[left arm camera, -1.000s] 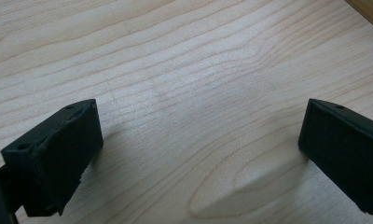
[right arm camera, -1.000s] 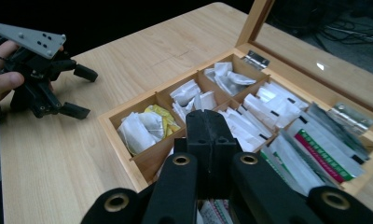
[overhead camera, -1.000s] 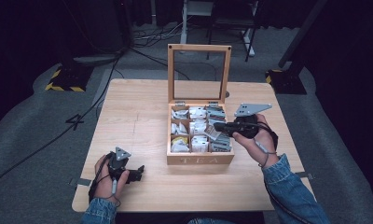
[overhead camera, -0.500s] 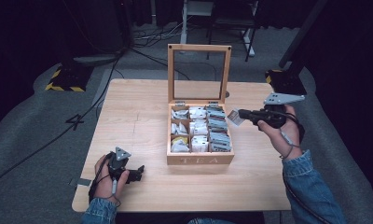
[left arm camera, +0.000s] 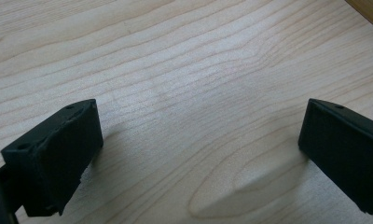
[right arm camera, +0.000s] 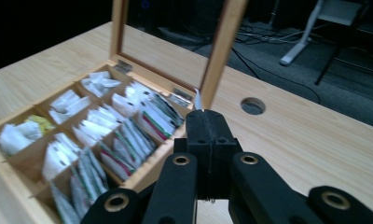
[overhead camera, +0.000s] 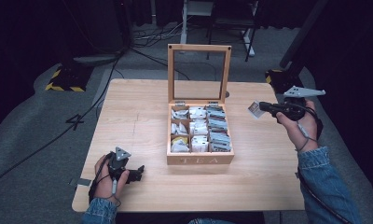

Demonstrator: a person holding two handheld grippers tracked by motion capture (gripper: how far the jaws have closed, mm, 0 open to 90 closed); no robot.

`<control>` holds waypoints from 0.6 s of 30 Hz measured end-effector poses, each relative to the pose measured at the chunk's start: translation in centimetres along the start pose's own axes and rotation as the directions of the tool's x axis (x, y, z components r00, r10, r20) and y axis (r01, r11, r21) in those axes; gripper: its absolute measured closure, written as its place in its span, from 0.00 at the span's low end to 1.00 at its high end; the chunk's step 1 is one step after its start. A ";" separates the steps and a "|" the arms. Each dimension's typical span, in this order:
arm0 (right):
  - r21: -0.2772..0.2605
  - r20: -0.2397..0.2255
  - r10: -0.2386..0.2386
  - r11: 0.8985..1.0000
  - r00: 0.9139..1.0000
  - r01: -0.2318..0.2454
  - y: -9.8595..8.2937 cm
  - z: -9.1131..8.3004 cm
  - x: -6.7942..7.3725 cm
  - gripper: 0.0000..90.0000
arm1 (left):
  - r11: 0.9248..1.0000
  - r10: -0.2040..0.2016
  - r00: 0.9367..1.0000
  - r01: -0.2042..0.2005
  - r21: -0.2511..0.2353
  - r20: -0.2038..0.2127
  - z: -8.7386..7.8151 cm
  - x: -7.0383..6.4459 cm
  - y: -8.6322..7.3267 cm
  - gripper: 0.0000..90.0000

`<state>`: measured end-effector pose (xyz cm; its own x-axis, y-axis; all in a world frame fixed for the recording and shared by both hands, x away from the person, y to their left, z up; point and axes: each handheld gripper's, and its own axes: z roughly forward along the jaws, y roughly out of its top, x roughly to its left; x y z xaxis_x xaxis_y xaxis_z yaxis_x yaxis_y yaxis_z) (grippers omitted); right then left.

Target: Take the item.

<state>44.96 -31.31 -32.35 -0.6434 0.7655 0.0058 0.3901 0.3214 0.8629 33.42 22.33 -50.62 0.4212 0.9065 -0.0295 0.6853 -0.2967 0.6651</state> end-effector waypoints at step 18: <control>0.083 0.100 0.027 0.996 0.995 -0.036 -2.6 2.7 -5.1 1.00 | 1.000 0.000 1.000 0.000 0.000 0.000 0.0 0.0 0.0 0.00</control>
<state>49.00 -34.49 -36.00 -0.5634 0.8259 -0.0213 0.4658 0.3389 0.8174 33.42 22.33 -50.62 0.4209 0.9066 -0.0293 0.6851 -0.2967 0.6653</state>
